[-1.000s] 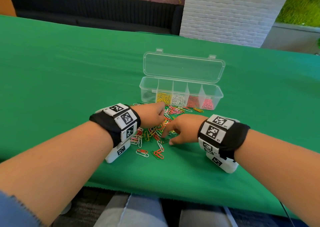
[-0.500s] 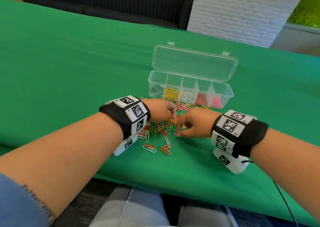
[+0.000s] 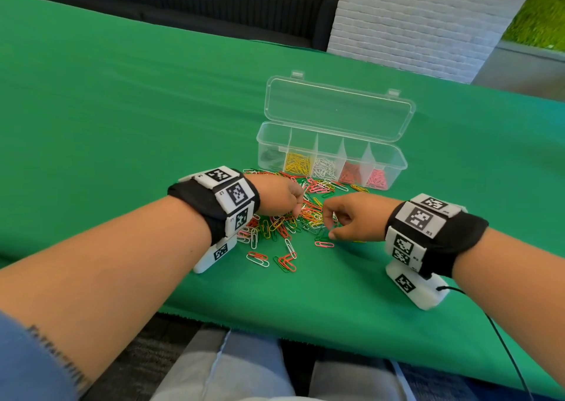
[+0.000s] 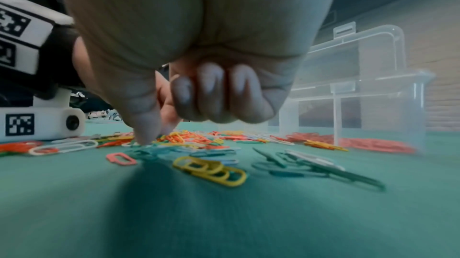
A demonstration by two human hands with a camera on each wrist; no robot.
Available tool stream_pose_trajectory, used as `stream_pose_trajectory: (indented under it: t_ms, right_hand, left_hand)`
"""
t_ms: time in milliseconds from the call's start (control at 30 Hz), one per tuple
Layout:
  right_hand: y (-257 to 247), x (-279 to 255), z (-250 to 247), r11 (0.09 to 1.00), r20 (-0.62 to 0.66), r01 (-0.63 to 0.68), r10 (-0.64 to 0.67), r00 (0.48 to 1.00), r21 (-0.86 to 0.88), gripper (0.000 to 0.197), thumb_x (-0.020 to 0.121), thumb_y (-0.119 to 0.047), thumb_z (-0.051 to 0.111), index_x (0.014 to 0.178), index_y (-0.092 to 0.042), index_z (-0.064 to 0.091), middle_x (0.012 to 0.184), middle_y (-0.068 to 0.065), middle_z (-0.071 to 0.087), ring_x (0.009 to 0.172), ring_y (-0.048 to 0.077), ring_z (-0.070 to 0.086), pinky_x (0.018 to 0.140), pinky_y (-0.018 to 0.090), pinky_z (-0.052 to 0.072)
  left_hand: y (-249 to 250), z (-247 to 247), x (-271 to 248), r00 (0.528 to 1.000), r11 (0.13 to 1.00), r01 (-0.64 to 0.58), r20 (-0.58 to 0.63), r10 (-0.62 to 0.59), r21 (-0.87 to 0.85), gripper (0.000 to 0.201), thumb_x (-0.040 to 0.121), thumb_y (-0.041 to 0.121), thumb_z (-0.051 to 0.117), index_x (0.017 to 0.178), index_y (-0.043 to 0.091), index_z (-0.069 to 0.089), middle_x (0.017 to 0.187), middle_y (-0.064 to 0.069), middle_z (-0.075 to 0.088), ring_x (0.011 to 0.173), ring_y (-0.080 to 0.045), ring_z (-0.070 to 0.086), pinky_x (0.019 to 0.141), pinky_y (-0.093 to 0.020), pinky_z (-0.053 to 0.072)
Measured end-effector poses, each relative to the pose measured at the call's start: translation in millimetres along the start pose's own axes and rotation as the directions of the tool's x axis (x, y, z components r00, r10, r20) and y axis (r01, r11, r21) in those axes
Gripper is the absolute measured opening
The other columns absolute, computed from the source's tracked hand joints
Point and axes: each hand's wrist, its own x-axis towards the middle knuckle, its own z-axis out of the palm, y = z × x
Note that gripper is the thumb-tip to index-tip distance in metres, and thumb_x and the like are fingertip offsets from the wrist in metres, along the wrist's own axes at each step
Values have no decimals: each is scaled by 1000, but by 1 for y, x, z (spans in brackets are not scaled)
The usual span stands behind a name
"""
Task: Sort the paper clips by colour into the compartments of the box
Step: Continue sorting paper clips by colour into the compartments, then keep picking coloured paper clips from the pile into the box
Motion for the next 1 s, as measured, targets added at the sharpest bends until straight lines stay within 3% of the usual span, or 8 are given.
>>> stream_pose_trajectory:
  t_ms: [100,200,567,667,800,867,1000]
  right_hand:
    - [-4,-2,1,1000,28,19,-18,999,-20,10,83,-31,66,87,-28,57,59,-8,41,52,1,37,51,19,30]
    - [-10,-2,3,996,48,14,-10,999,-89,22,81,-39,67,95,-22,62,61,-8,41,53,2,37,50,21,29]
    - [-29,1,1,928,35,32,-21,999,-371,12,85,-27,52,93,-23,61,75,-5,48,74,20,46,55,23,31]
    - [-24,0,3,969,28,20,-14,1000,-246,4,85,-23,49,83,-22,52,69,-5,46,72,21,46,53,23,29]
    - [-9,-2,-6,995,4,-97,97,995,35,22,94,-18,35,73,-17,42,67,-2,42,69,17,42,60,23,35]
    - [0,-4,-10,967,-23,-157,164,986,201,30,98,-19,28,70,-16,40,67,-2,41,62,12,39,65,24,37]
    - [16,-7,-11,897,-59,-257,296,953,359,36,100,-28,32,64,-23,39,63,-6,44,54,8,40,55,20,35]
  left_hand:
    - [0,0,1,1000,1000,10,9,-10,18,26,93,7,33,92,20,56,71,4,46,60,-11,40,53,-24,34]
    - [0,1,0,999,999,20,28,-21,39,24,94,9,35,94,21,55,71,4,45,60,-9,40,52,-23,33]
    - [0,1,-1,999,998,27,33,-29,50,20,93,10,37,93,22,53,70,3,46,57,-10,40,52,-24,33]
    - [-1,2,1,999,999,33,29,-34,34,19,93,11,37,92,22,53,69,3,46,56,-11,40,51,-24,33]
    - [-3,2,1,999,999,36,22,-36,24,20,94,13,36,90,23,52,68,4,46,56,-10,40,51,-23,34]
    - [-3,2,2,999,999,38,23,-38,12,18,96,15,37,93,22,53,69,4,46,56,-9,40,52,-23,35]
    - [-8,2,7,999,991,52,19,-50,-120,28,100,31,33,92,19,57,73,2,52,60,-11,48,62,-25,43]
